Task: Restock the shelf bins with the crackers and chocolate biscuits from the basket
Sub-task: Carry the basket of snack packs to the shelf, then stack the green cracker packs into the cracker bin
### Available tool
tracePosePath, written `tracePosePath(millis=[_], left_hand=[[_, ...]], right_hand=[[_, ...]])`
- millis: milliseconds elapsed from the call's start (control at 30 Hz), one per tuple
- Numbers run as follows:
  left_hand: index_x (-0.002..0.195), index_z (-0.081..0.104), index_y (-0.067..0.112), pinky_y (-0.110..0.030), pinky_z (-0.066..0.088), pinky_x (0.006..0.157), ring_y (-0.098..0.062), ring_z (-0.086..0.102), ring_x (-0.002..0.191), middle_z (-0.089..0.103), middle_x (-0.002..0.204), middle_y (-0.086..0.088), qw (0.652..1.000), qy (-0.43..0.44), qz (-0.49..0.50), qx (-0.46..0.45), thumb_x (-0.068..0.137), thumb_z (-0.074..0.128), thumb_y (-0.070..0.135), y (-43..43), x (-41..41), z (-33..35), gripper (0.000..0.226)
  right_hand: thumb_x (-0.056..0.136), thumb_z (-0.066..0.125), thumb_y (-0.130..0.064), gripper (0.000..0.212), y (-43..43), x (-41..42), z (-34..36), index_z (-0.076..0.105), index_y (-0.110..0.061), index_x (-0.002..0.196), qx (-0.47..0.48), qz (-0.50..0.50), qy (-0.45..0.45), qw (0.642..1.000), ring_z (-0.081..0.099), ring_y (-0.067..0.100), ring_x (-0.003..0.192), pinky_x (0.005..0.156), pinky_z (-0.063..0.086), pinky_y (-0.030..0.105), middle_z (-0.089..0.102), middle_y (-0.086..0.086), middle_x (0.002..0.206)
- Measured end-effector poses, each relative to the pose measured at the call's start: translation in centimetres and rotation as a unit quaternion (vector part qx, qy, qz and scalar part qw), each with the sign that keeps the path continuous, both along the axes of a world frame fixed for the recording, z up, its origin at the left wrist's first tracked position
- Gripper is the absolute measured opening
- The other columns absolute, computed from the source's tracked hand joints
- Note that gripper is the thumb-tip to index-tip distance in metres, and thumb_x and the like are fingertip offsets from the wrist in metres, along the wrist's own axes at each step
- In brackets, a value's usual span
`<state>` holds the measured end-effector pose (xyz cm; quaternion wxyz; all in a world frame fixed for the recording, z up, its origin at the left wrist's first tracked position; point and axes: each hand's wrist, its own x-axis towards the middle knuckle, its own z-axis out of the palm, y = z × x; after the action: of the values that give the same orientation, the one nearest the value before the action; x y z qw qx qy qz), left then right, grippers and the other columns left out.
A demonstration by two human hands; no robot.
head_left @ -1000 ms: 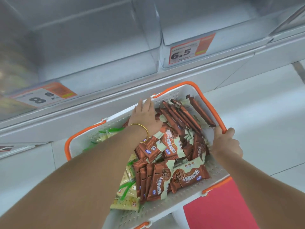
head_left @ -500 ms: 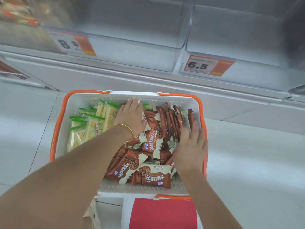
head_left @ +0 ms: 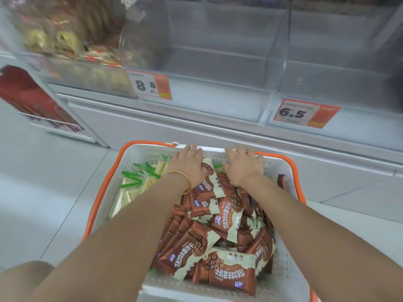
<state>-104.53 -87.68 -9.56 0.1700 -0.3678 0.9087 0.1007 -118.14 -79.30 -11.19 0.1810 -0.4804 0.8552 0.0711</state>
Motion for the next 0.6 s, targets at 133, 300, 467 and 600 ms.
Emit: tracePosePath(millis=[133,300,467,600], left_hand=[[0.151,0.01,0.013,-0.043,0.007,0.118,-0.02,0.001,0.146,0.003,0.16,-0.005,1.0,0.027,0.002,-0.005,0.099,0.03,0.035,-0.7,-0.1,-0.9,0.06],[0.151,0.008,0.012,-0.045,0.009,0.118,-0.019,0.001,0.146,0.004,0.159,-0.005,0.999,0.022,-0.003,-0.031,0.099,0.028,0.038,-0.6,-0.2,-2.3,0.062],[0.147,0.022,0.015,-0.05,0.015,0.114,-0.017,0.013,0.143,0.017,0.156,-0.002,1.0,0.007,-0.008,-0.02,0.096,0.029,0.035,-1.5,-0.7,-1.5,0.055],[0.147,0.022,0.015,-0.049,0.018,0.114,-0.019,0.015,0.143,0.019,0.155,-0.003,0.999,0.019,-0.014,-0.03,0.096,0.031,0.037,-1.1,-0.5,-1.9,0.057]], right_hand=[[0.1,0.026,-0.041,0.047,-0.5,-0.1,-0.2,0.029,-0.026,0.145,-0.012,-0.005,-0.003,1.0,0.026,0.034,0.137,0.11,0.025,0.054,0.029,0.008,0.149],[0.1,0.028,-0.039,0.046,-0.4,-0.4,-1.3,0.028,-0.028,0.145,-0.042,-0.008,-0.001,0.999,0.026,0.035,0.136,0.11,0.027,0.051,0.03,0.009,0.148],[0.099,0.032,-0.033,0.041,-0.9,-0.2,-0.2,0.036,-0.024,0.139,-0.026,-0.037,-0.031,0.998,0.031,0.035,0.132,0.106,0.033,0.05,0.034,0.009,0.144],[0.099,0.033,-0.037,0.045,0.0,-0.1,-0.6,0.033,-0.026,0.142,-0.04,-0.019,-0.016,0.999,0.028,0.035,0.134,0.109,0.028,0.05,0.031,0.009,0.146]])
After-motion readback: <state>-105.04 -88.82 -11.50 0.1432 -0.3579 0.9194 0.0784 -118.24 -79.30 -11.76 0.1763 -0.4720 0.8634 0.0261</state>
